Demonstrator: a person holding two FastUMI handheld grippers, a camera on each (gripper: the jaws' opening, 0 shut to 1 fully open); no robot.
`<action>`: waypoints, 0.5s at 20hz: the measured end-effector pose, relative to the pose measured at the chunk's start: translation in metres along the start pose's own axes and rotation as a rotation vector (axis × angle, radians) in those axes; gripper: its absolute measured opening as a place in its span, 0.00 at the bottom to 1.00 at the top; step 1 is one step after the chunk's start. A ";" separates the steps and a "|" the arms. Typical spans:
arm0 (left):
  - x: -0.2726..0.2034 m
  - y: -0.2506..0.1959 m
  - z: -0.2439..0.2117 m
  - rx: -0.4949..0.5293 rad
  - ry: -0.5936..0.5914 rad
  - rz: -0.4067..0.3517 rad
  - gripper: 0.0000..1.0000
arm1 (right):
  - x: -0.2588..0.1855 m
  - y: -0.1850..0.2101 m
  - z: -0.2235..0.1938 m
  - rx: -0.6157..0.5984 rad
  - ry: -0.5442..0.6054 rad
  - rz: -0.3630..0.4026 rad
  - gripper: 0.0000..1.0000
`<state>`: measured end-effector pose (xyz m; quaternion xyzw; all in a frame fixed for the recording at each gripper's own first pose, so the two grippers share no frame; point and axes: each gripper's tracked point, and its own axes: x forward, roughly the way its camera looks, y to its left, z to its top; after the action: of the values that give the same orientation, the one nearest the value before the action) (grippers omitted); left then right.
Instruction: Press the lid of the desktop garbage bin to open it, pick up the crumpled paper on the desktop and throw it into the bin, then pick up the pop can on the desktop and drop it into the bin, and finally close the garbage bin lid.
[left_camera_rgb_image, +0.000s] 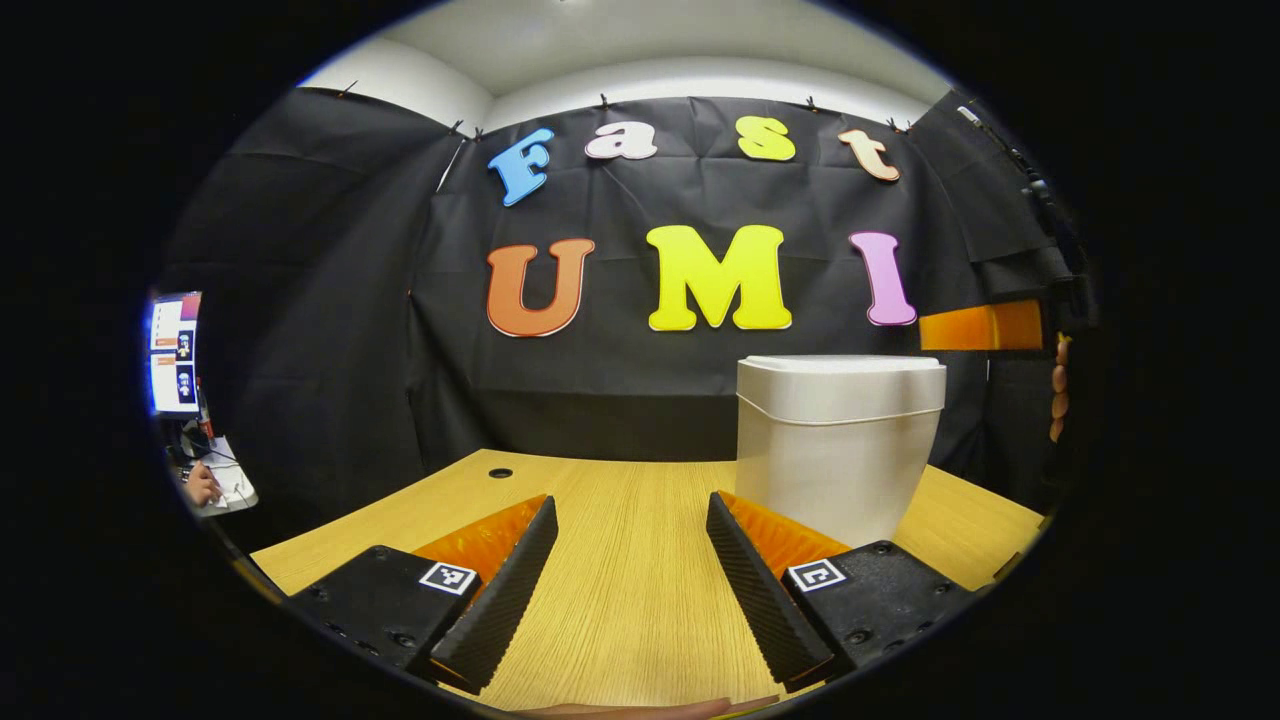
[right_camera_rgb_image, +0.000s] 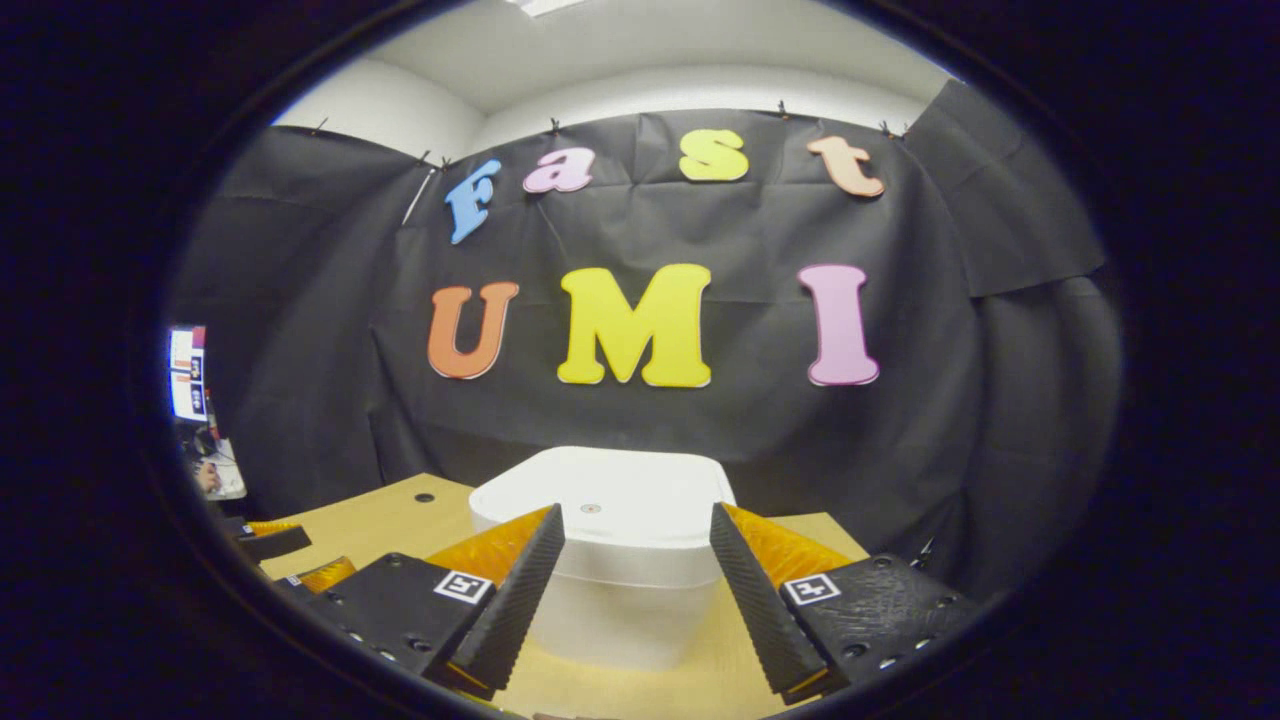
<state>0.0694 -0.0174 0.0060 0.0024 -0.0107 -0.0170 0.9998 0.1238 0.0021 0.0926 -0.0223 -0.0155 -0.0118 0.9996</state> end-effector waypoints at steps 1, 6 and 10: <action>0.000 0.000 0.000 0.005 -0.004 0.004 0.97 | -0.010 0.002 -0.001 -0.010 -0.010 0.008 0.90; -0.007 -0.002 0.004 0.028 -0.005 0.026 0.96 | -0.058 -0.001 -0.019 -0.068 -0.038 0.016 0.90; -0.012 -0.005 0.008 0.028 -0.011 0.037 0.97 | -0.082 -0.017 -0.047 -0.111 -0.051 -0.043 0.90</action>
<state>0.0571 -0.0225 0.0132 0.0164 -0.0167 0.0015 0.9997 0.0427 -0.0148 0.0438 -0.0776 -0.0409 -0.0334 0.9956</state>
